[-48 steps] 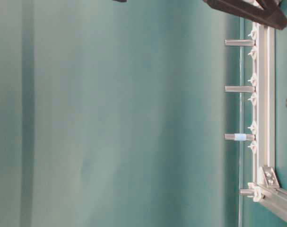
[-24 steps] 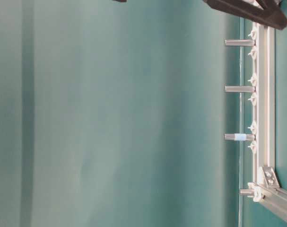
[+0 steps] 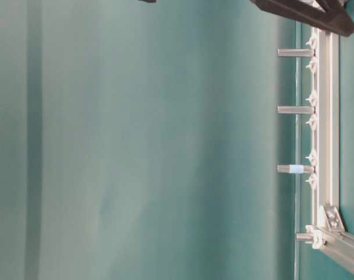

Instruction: Insert the wire through the string loop located in the center.

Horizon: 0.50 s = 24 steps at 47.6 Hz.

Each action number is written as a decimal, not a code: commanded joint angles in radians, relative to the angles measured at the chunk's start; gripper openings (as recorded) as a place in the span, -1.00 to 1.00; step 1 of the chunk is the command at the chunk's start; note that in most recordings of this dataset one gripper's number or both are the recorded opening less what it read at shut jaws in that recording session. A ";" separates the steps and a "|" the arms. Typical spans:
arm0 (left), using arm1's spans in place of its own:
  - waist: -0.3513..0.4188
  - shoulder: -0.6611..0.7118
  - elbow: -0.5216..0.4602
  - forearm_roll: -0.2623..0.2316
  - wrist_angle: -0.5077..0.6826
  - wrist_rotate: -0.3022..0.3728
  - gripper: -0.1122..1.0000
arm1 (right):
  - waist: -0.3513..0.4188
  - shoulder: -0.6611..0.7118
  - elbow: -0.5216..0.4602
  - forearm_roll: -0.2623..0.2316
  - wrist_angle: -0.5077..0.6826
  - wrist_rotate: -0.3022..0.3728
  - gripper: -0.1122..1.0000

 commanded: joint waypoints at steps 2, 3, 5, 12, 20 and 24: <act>-0.006 -0.005 -0.009 -0.002 0.002 -0.028 -0.56 | 0.002 -0.018 -0.003 -0.002 -0.011 -0.002 0.64; -0.005 -0.005 -0.009 -0.002 0.003 -0.028 -0.55 | 0.002 -0.018 -0.003 -0.002 -0.012 -0.002 0.64; -0.005 -0.005 -0.012 0.002 0.006 -0.025 -0.41 | 0.002 -0.017 -0.003 0.000 -0.015 -0.002 0.64; -0.005 -0.005 -0.015 0.005 0.008 -0.021 0.36 | 0.002 -0.017 -0.002 -0.002 -0.021 -0.002 0.64; -0.005 -0.012 -0.017 0.005 0.008 -0.020 0.44 | 0.002 -0.018 -0.002 -0.002 -0.020 -0.002 0.64; -0.005 -0.023 -0.015 0.008 0.008 -0.018 0.44 | 0.002 -0.018 -0.002 -0.002 -0.021 -0.002 0.64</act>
